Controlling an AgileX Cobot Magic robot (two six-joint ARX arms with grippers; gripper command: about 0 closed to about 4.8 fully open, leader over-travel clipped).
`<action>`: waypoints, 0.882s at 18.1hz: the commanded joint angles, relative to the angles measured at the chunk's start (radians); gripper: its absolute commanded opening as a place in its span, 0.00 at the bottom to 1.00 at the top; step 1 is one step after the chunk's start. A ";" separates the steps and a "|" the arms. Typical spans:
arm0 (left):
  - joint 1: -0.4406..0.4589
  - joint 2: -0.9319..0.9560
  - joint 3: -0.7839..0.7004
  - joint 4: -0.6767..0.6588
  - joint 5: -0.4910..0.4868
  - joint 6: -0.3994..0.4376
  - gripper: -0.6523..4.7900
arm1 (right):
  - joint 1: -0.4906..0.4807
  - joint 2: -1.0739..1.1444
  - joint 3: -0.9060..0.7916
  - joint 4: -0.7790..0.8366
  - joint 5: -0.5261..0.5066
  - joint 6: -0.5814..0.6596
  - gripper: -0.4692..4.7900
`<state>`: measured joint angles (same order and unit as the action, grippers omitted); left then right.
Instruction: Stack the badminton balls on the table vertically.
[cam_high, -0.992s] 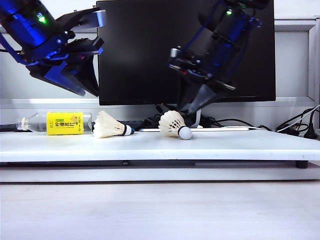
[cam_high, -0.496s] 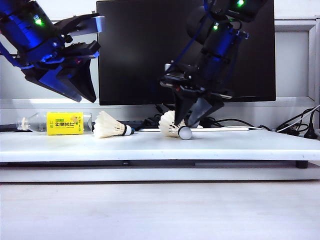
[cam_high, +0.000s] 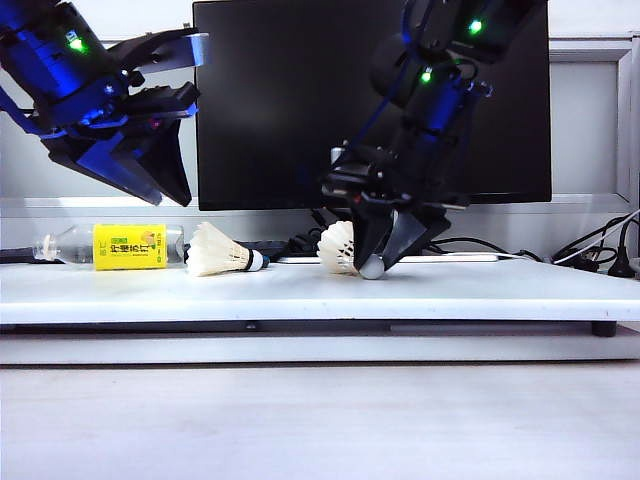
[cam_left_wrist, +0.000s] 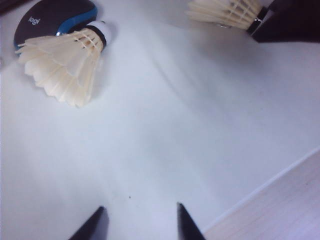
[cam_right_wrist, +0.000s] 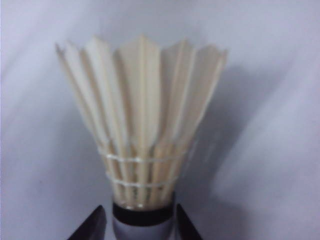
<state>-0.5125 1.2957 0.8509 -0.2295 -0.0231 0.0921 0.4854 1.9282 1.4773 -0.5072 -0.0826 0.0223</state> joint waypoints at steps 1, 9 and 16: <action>-0.001 -0.003 0.005 0.000 0.000 0.003 0.46 | 0.007 0.003 0.003 0.010 -0.002 0.001 0.36; -0.001 -0.003 0.005 -0.002 0.000 0.034 0.46 | 0.006 0.007 0.005 -0.151 0.100 -0.275 0.29; -0.001 -0.003 0.005 -0.002 0.000 0.058 0.46 | 0.004 0.004 0.006 -0.229 0.281 -0.561 0.29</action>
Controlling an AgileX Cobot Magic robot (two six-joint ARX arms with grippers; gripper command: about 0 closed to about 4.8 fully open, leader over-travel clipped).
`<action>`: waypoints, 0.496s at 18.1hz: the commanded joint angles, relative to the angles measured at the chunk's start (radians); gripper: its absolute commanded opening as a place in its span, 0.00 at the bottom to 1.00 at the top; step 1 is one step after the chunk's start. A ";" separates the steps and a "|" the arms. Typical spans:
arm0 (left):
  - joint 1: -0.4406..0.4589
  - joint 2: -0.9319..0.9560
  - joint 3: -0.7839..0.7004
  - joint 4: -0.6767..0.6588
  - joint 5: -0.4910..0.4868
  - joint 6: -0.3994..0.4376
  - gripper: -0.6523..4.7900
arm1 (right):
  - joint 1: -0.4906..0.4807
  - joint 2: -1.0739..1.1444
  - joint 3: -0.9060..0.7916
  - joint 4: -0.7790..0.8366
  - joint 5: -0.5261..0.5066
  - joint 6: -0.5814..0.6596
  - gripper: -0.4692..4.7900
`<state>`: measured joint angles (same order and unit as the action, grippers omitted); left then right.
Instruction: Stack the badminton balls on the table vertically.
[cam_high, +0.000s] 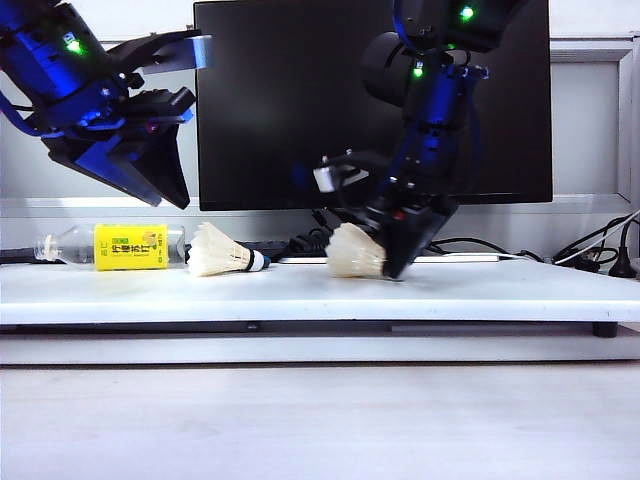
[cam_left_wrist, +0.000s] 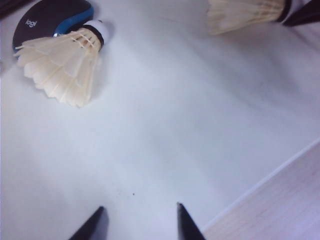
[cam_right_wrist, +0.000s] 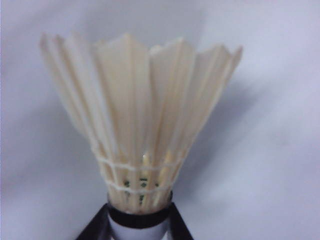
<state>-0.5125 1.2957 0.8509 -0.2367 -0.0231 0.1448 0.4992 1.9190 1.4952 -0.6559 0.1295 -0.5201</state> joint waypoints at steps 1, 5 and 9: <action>-0.001 -0.003 0.005 0.005 0.000 0.005 0.46 | -0.010 0.014 -0.012 -0.076 0.062 0.029 0.29; -0.001 -0.003 0.005 0.005 0.000 0.005 0.46 | -0.011 0.014 -0.012 -0.027 0.026 0.450 0.29; -0.001 -0.003 0.005 0.006 0.000 0.005 0.46 | -0.011 0.014 -0.012 -0.017 0.041 0.943 0.30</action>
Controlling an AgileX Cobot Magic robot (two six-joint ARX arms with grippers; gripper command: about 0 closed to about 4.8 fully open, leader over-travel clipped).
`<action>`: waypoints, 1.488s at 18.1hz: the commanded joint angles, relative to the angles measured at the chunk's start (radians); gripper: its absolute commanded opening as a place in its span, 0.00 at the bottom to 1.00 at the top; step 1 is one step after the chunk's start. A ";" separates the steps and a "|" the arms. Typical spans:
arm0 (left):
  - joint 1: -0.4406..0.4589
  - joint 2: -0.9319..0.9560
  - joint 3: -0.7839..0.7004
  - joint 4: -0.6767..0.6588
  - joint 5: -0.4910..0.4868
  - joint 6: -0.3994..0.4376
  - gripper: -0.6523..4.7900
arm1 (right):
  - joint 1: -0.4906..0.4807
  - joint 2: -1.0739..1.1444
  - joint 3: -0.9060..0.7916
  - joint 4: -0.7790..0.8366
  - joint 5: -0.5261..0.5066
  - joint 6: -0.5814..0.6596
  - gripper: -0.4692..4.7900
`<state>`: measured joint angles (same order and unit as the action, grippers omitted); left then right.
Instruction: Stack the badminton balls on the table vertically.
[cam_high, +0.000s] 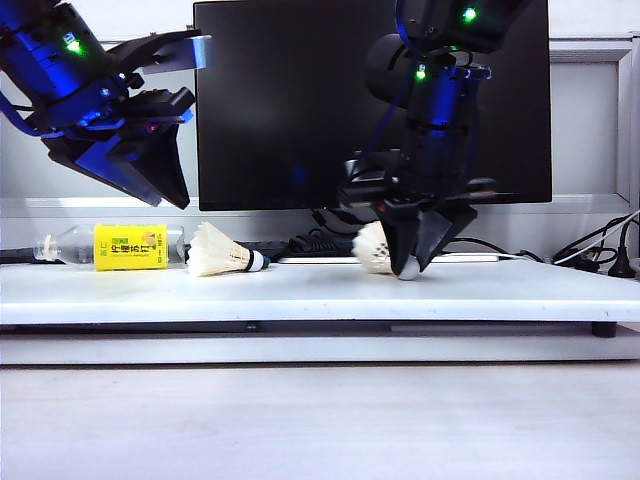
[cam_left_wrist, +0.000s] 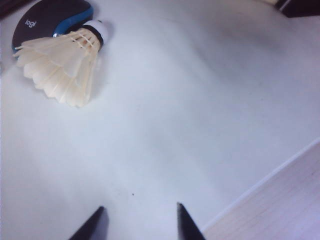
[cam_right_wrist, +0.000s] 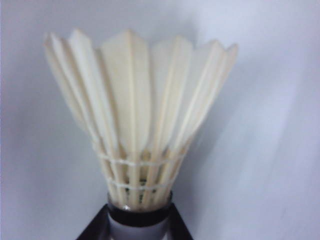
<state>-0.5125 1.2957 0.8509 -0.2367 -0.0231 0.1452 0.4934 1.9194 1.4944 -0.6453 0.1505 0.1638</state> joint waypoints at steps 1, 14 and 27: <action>-0.001 -0.003 0.005 0.006 0.000 0.004 0.46 | 0.001 0.014 -0.011 -0.016 0.020 0.370 0.32; -0.001 -0.003 0.005 -0.073 -0.001 -0.004 0.46 | 0.035 0.014 -0.011 0.122 0.129 1.305 0.40; -0.001 -0.003 0.005 -0.135 0.000 -0.025 0.46 | 0.080 -0.064 -0.011 0.213 0.239 0.326 0.49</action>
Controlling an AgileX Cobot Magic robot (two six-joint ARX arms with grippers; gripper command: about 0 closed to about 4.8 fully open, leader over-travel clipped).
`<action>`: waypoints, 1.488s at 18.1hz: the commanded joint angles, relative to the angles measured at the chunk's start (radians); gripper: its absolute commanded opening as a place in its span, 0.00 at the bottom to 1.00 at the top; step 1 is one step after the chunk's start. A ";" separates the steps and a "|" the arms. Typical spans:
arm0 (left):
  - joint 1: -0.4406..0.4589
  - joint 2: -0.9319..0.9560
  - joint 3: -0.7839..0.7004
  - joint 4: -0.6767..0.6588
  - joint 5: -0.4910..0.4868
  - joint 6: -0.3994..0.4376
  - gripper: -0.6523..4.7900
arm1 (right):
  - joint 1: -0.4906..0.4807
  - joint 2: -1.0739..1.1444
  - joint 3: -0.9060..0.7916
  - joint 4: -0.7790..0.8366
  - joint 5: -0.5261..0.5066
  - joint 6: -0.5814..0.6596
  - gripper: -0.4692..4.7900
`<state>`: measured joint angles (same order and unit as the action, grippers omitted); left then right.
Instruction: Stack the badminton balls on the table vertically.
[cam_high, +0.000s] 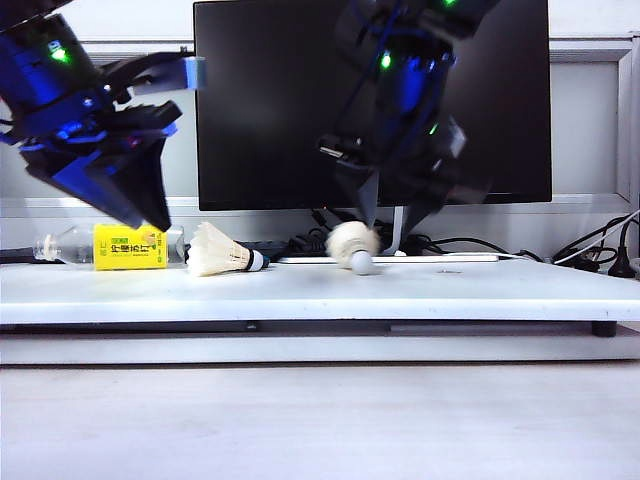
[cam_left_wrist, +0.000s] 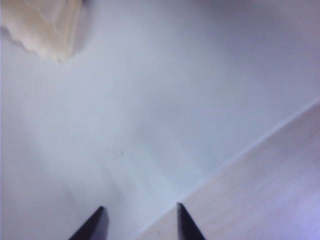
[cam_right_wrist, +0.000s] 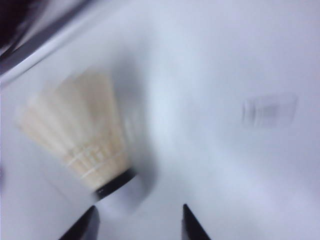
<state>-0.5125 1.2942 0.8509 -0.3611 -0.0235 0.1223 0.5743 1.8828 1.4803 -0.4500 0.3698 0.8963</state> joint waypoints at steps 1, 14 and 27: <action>-0.001 -0.002 0.005 -0.016 0.000 0.001 0.46 | -0.001 -0.037 0.004 0.019 -0.013 -0.664 0.49; -0.001 -0.002 0.005 -0.018 0.000 0.001 0.46 | 0.042 -0.049 0.008 -0.259 -0.214 -1.564 0.49; -0.001 -0.002 0.005 -0.023 0.001 0.001 0.46 | 0.037 -0.050 0.008 -0.267 -0.540 -0.682 0.49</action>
<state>-0.5125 1.2945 0.8509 -0.3862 -0.0231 0.1223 0.6098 1.8404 1.4841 -0.7334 -0.1135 0.1040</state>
